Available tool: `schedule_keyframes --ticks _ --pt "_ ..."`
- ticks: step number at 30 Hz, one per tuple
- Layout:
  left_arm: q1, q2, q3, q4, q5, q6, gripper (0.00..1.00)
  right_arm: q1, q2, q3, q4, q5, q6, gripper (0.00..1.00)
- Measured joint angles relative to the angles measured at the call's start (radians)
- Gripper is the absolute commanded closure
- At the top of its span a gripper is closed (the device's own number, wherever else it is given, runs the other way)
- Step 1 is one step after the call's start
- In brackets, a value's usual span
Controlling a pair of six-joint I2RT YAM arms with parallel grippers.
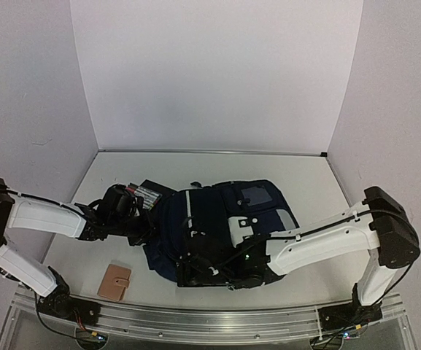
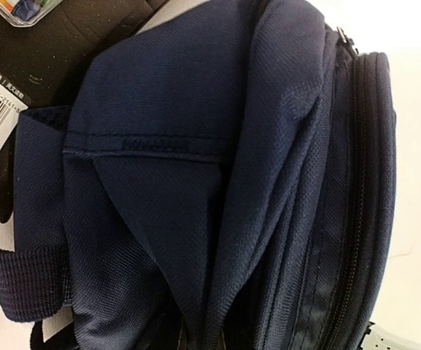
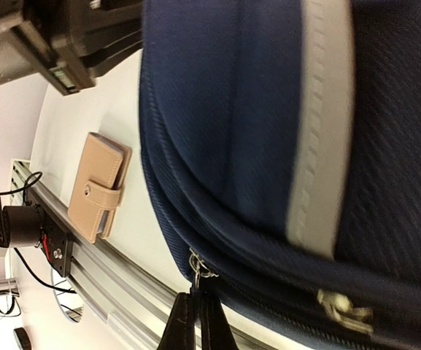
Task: Pack the student bag
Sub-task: Unzip the student bag at the center of the board.
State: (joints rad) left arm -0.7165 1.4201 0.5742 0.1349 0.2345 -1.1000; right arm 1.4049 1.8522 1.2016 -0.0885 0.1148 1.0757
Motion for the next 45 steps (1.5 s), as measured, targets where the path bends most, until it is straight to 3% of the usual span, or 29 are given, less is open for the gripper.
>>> schedule_keyframes --ticks 3,6,11,14,20,23,30,35,45 --pt "-0.023 0.000 -0.001 0.004 -0.027 -0.005 1.00 0.005 0.030 0.050 -0.004 -0.004 -0.010 0.98" --pt "-0.046 -0.013 -0.001 -0.008 -0.033 -0.003 1.00 0.006 0.039 0.076 -0.002 -0.008 -0.018 0.87" --pt "-0.076 -0.139 -0.004 -0.121 -0.064 0.027 0.71 0.006 0.030 0.081 0.056 -0.020 -0.049 0.66" --pt "-0.082 -0.246 -0.003 -0.215 -0.112 0.067 0.55 0.006 -0.013 0.071 0.065 -0.027 -0.079 0.57" --pt "-0.079 -0.379 0.028 -0.355 -0.156 0.148 0.39 0.006 -0.205 0.016 0.028 -0.009 -0.187 0.35" --pt "-0.093 -0.401 0.033 -0.405 -0.140 0.184 0.35 0.006 -0.282 -0.012 -0.010 0.017 -0.281 0.29" --pt "-0.271 -0.409 0.032 -0.444 -0.097 0.210 0.32 0.008 -0.265 -0.056 -0.095 0.092 -0.542 0.14" --pt "-0.434 -0.394 -0.008 -0.376 -0.092 0.177 0.34 0.011 -0.193 -0.059 -0.139 0.166 -0.667 0.09" --pt "-0.581 -0.264 -0.077 -0.278 -0.116 0.096 0.55 0.011 -0.142 -0.059 -0.145 0.235 -0.735 0.09"
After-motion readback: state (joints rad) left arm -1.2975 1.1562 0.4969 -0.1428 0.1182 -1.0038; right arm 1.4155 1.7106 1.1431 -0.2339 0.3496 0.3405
